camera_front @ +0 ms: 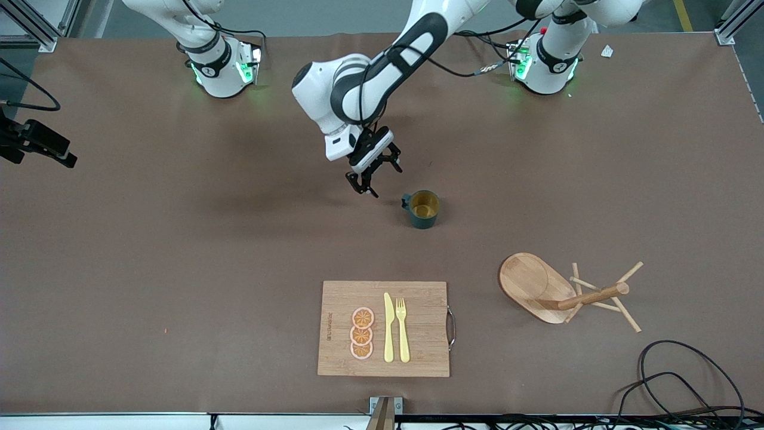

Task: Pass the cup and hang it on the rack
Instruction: 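Move the left gripper over the mug handle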

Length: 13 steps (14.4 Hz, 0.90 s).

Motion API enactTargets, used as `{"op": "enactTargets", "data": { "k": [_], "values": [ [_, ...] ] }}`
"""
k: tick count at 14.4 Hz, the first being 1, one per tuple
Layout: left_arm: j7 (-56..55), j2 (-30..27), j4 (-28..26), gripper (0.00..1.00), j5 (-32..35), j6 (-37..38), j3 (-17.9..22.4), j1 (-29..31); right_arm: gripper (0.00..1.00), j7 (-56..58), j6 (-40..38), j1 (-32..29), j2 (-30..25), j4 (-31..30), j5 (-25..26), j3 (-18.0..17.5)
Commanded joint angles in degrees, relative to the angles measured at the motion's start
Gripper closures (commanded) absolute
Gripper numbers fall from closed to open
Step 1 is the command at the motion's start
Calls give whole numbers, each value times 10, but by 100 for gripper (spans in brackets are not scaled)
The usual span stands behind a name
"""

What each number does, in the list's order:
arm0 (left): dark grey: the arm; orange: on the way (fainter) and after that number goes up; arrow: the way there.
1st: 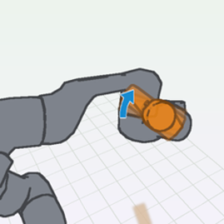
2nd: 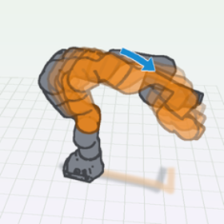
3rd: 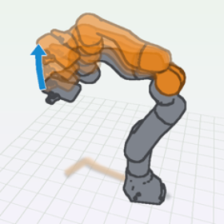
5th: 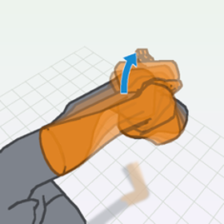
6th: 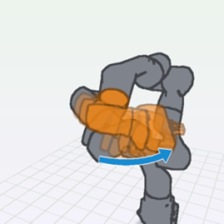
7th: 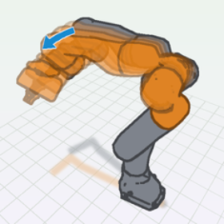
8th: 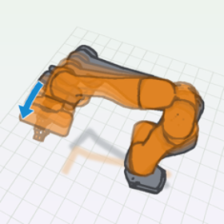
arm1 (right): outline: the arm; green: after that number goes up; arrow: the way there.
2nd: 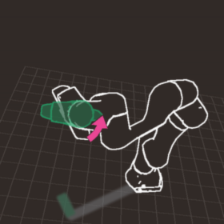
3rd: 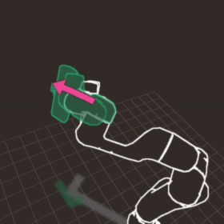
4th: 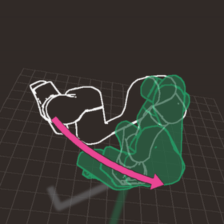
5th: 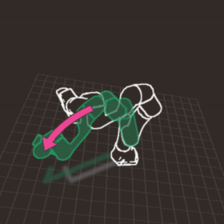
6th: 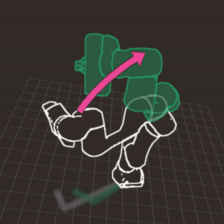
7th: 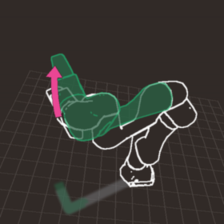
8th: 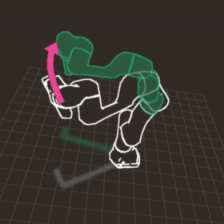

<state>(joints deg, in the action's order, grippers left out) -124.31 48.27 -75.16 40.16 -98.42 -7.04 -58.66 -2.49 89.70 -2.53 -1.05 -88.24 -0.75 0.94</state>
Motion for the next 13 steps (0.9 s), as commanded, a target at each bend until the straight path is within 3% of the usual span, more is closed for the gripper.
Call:
{"op": "enactTargets", "data": {
  "k": [1, 7, 13],
  "values": [
    [-26, 26, 19, 0, 18, 11, 9, -27, 0, 8, -1, -8, -9, -4, 8, -9],
    [-57, 80, 16, 1, 75, 70, 22, -46, 0, 9, 0, -10, -9, -6, 8, -8],
    [-84, 89, 18, 12, 95, 73, 34, -44, 0, 9, 0, -9, -10, -6, 8, -9]
  ]
}}
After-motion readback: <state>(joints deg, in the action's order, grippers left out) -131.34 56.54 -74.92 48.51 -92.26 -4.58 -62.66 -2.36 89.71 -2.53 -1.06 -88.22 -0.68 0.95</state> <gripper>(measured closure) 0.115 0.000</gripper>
